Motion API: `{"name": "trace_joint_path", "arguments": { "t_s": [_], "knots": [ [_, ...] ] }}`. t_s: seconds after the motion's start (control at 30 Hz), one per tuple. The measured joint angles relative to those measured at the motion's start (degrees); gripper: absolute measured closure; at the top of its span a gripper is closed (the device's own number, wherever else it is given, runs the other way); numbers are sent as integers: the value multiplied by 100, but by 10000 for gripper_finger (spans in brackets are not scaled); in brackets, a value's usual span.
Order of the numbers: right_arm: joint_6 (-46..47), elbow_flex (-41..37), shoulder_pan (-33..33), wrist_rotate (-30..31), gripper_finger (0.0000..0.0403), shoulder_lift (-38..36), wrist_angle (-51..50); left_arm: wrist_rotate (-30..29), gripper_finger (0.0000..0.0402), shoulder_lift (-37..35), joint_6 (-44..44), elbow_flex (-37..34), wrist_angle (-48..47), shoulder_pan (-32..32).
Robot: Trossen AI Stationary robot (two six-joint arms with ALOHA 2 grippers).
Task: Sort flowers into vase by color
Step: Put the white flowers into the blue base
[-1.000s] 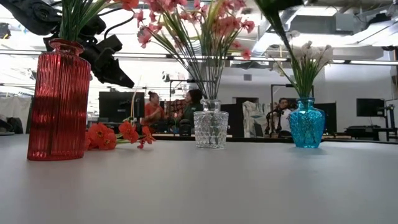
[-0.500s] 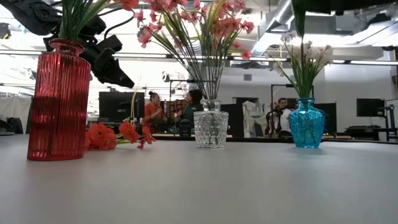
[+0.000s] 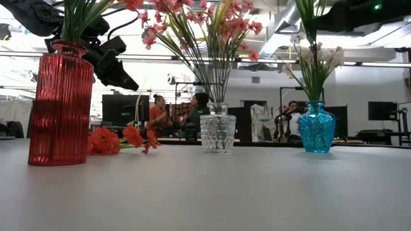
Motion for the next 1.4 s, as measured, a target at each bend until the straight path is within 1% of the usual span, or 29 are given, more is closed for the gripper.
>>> {"name": "trace_joint_path", "arguments": {
  "t_s": [0.2, 0.37, 0.43, 0.57, 0.77, 0.9, 1.03, 1.17, 1.4],
  "knots": [
    [318, 0, -336, -35, 360, 0, -265, 0, 283, 0, 2, 0, 0, 0],
    [464, 0, -630, -630, 359, 0, -292, -1, 283, 0, 4, 0, 0, 0],
    [540, 0, -760, -730, 359, 16, -294, 0, 283, 0, 4, 0, 0, 0],
    [671, 0, -989, -772, 359, 56, -294, 0, 283, 0, 4, 0, 0, 0],
    [913, 5, -1158, -903, 359, 368, -299, 0, 283, 0, 8, 0, 0, 0],
    [1194, 5, -1190, -880, 359, 582, -302, 0, 283, 0, 56, 0, -1, 1],
    [1493, 7, -1135, -733, 359, 710, -300, 0, 283, 0, 92, 0, -2, 0],
    [1497, 7, -1099, -580, 355, 712, -299, 0, 283, 0, 94, 0, -4, 0],
    [1508, 7, -1061, -122, 347, 697, -302, 2, 283, 0, 95, 0, -4, 1]
  ]
}}
